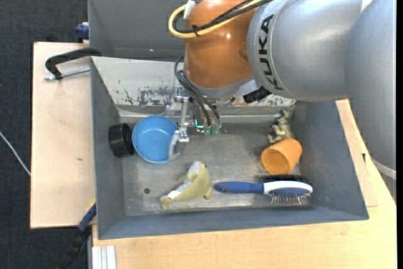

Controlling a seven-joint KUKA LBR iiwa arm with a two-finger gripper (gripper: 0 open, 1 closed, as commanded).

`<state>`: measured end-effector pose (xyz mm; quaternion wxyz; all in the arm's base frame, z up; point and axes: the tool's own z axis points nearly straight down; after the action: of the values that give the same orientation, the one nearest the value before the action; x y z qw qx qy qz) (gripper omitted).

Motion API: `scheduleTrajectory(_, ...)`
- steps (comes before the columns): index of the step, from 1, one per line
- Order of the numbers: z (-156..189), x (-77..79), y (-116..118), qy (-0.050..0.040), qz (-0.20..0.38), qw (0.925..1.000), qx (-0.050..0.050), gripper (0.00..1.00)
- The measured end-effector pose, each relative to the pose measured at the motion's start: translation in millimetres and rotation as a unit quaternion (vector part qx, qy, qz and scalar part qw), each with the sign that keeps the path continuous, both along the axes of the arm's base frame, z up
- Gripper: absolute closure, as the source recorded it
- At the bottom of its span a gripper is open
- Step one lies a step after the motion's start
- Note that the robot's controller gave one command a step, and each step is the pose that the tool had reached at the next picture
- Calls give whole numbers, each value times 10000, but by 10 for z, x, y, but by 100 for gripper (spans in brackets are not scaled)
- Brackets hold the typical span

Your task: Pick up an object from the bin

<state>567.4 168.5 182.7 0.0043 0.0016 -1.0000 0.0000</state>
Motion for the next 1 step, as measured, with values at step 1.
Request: scheduleTrajectory(1,-981,0,-128,0,-457,9990,-8,0)
